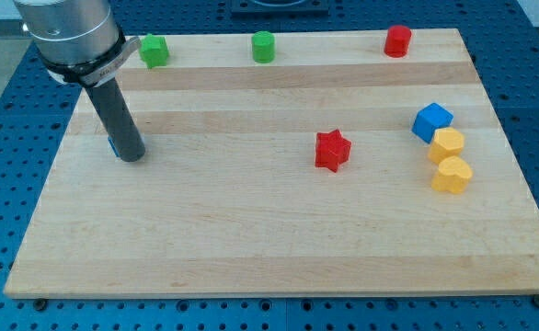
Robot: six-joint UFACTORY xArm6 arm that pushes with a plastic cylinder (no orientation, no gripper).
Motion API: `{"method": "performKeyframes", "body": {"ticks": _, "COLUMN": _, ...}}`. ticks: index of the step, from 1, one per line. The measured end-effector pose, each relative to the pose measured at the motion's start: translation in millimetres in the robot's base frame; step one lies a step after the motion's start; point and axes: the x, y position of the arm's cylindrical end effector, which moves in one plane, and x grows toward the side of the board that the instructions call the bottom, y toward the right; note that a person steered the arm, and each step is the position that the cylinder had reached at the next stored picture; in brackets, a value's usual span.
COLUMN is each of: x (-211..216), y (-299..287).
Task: Push the blue cube into the red star
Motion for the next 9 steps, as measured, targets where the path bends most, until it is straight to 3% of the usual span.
{"method": "performKeyframes", "body": {"ticks": 5, "x": -17, "y": -18}}
{"method": "performKeyframes", "body": {"ticks": 6, "x": 1, "y": -15}}
{"method": "performKeyframes", "body": {"ticks": 7, "x": 46, "y": -4}}
{"method": "performKeyframes", "body": {"ticks": 9, "x": 67, "y": -6}}
